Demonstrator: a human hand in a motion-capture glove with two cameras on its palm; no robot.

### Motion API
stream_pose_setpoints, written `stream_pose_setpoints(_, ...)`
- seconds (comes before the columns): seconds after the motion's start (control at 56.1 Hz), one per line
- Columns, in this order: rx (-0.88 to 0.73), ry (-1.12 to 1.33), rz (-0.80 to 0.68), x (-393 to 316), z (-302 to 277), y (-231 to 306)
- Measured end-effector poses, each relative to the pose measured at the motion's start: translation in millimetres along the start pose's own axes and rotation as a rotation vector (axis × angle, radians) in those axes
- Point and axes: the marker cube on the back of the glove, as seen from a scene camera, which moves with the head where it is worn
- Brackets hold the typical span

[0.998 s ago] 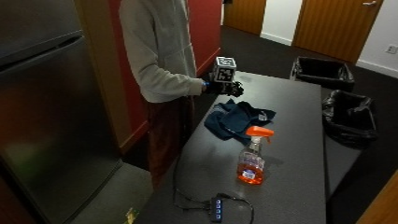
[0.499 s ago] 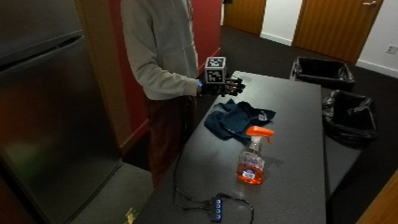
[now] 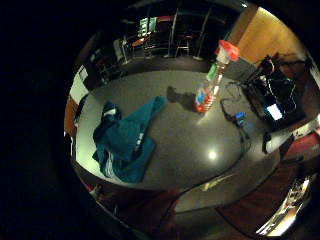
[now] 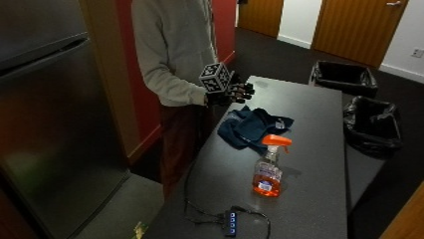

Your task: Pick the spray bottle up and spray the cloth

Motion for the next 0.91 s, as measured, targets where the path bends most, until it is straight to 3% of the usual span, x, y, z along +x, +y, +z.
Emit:
stream_pose_setpoints(0.713, 0.397, -0.195, 0.451, 100.1, -13.3, -8.9)
stream_pose_setpoints(0.819, 0.523, -0.242, 0.524, 117.6, -2.0, -21.0)
stream_pose_setpoints(0.908, 0.47, -0.311, 0.542, 120.7, 13.2, -18.8)
